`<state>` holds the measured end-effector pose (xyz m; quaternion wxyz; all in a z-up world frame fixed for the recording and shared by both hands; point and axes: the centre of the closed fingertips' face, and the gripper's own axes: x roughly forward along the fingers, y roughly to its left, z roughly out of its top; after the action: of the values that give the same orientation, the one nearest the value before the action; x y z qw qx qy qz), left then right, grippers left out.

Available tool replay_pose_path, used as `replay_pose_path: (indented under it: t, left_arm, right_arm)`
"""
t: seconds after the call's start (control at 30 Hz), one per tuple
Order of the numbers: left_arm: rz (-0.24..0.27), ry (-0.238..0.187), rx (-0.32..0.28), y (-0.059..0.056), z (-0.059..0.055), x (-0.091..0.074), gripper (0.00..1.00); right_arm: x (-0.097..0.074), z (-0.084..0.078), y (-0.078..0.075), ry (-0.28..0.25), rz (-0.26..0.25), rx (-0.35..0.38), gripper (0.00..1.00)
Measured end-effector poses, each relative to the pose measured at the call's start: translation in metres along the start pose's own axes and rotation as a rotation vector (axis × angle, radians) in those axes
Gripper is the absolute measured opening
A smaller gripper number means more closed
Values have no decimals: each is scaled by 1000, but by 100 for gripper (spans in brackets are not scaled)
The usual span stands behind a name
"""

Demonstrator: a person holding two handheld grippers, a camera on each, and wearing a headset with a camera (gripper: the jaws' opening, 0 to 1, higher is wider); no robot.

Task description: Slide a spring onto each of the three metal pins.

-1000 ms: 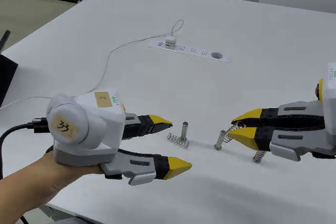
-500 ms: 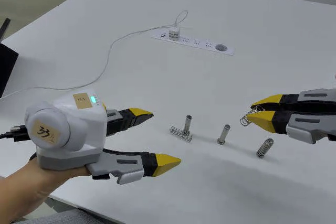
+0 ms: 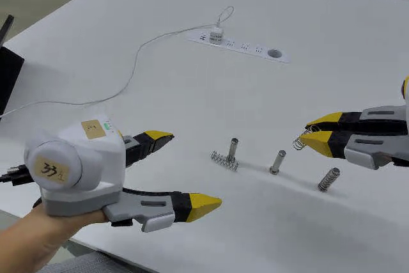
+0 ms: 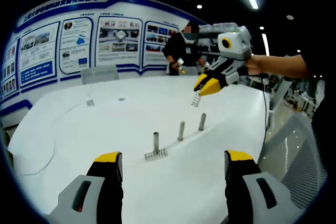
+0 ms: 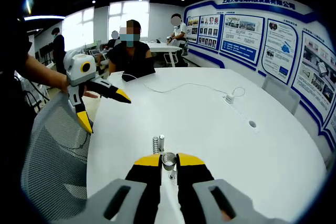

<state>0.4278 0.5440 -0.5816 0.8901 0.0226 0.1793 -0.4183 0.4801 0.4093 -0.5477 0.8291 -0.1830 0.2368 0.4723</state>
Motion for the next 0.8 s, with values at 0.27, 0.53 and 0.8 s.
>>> replay_pose_path:
  t: [0.27, 0.53, 0.8]
  left_arm:
    - [40, 10, -4, 10, -5, -3, 85]
    - [52, 9, -19, 12, -6, -3, 87]
    - [45, 14, -24, 10, -8, -3, 87]
  right_arm:
    - [4, -6, -2, 15, -4, 15, 11]
    - [14, -11, -3, 26, 2, 32, 11]
    - [27, -17, -11, 40, -8, 64, 11]
